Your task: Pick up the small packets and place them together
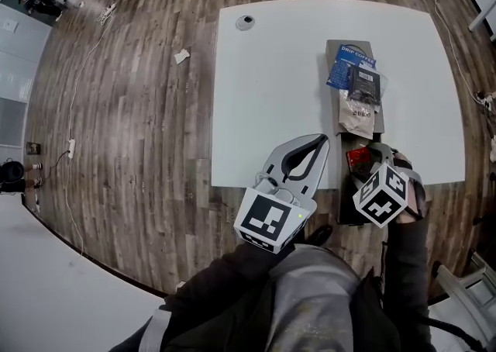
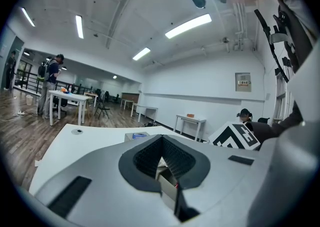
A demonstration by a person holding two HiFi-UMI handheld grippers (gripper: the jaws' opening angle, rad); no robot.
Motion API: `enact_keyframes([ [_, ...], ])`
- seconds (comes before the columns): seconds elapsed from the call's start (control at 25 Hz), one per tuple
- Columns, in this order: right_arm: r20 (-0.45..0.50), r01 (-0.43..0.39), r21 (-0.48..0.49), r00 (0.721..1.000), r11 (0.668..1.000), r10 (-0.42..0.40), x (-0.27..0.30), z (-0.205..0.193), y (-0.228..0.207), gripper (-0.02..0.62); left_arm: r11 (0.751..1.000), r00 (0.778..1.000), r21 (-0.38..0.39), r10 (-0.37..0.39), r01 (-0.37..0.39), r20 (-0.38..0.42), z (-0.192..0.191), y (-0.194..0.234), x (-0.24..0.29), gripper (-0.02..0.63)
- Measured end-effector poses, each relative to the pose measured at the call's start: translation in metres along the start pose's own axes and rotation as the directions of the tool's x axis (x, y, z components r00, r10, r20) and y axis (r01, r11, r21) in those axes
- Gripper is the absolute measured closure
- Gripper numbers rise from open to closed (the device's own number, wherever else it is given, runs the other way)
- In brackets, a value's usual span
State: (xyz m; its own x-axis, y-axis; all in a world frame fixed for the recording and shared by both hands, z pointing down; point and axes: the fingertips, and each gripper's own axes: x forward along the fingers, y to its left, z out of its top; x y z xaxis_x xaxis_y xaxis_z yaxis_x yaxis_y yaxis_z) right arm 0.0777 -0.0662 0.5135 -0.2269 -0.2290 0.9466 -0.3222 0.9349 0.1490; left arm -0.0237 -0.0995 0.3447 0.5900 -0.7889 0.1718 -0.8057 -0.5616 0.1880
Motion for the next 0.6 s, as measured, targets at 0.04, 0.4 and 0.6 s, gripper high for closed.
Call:
enact_keyframes([
  [0.04, -0.02, -0.015, -0.014, 1.0, 1.0, 0.015, 0.005, -0.001, 0.001, 0.303, 1.0, 1.0, -0.003, 0.001, -0.001, 0.0, 0.001, 0.002, 0.001, 0.604],
  [0.4, -0.075, -0.016, -0.061, 0.997, 0.998, 0.012, 0.015, 0.0, -0.015, 0.484, 0.999, 1.0, -0.042, 0.026, -0.026, 0.006, -0.003, 0.031, 0.013, 0.604],
  [0.6, -0.051, 0.008, -0.037, 0.999, 0.999, -0.01, 0.011, 0.002, -0.019, 0.524, 0.998, 1.0, -0.055, 0.028, -0.028, -0.006, -0.008, 0.031, 0.011, 0.604],
])
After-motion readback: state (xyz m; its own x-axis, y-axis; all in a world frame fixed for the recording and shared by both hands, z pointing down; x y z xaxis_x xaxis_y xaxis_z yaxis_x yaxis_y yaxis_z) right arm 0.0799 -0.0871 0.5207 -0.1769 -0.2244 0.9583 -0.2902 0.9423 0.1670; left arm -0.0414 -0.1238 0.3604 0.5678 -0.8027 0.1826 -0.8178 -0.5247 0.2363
